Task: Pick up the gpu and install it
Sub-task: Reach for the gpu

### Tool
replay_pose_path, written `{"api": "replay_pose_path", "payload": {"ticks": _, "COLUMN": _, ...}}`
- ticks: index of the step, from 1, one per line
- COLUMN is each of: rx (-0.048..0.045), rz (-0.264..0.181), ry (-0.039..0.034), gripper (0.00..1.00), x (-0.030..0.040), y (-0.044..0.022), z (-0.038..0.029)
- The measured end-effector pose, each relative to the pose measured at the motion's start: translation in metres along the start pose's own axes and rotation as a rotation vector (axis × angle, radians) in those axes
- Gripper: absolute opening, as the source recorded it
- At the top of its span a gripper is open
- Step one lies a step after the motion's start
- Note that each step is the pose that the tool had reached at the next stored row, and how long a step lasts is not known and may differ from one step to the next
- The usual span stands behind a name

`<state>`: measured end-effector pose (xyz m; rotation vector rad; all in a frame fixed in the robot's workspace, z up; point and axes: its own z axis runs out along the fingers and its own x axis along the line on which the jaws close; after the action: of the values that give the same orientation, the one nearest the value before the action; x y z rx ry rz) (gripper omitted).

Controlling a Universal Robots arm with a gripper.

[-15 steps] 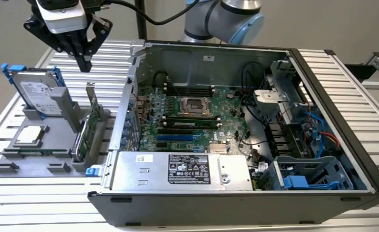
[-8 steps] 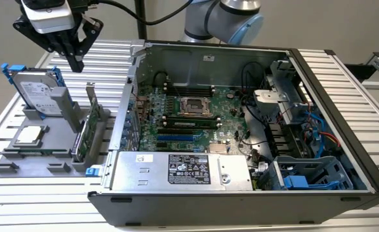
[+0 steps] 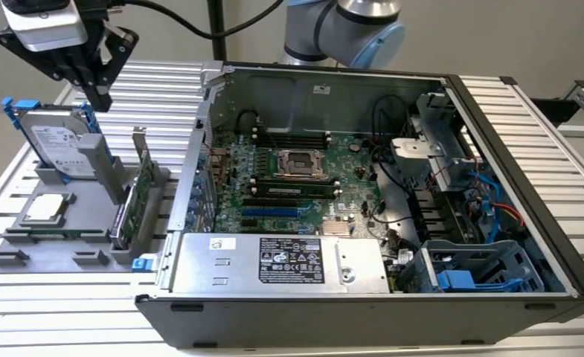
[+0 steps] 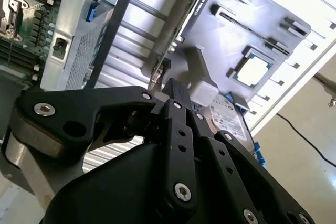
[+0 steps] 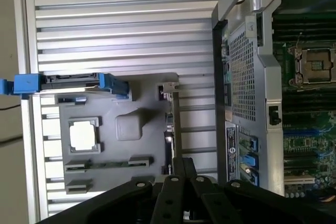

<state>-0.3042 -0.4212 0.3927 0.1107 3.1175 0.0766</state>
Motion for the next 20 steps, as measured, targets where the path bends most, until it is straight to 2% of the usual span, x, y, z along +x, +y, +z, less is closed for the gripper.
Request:
{"api": "replay_pose_path", "payload": {"ticks": 5, "rx": -0.0002, "rz": 0.0, "ry": 0.0, "gripper": 0.0, "x": 0.007, "y": -0.0007, "z": -0.0001}}
{"api": "replay_pose_path", "payload": {"ticks": 9, "rx": -0.0003, "rz": 0.0, "ry": 0.0, "gripper": 0.0, "x": 0.0079, "y": -0.0023, "z": -0.0002}}
{"api": "replay_pose_path", "payload": {"ticks": 20, "rx": -0.0002, "rz": 0.0, "ry": 0.0, "gripper": 0.0, "x": 0.0069, "y": -0.0167, "z": -0.0009}}
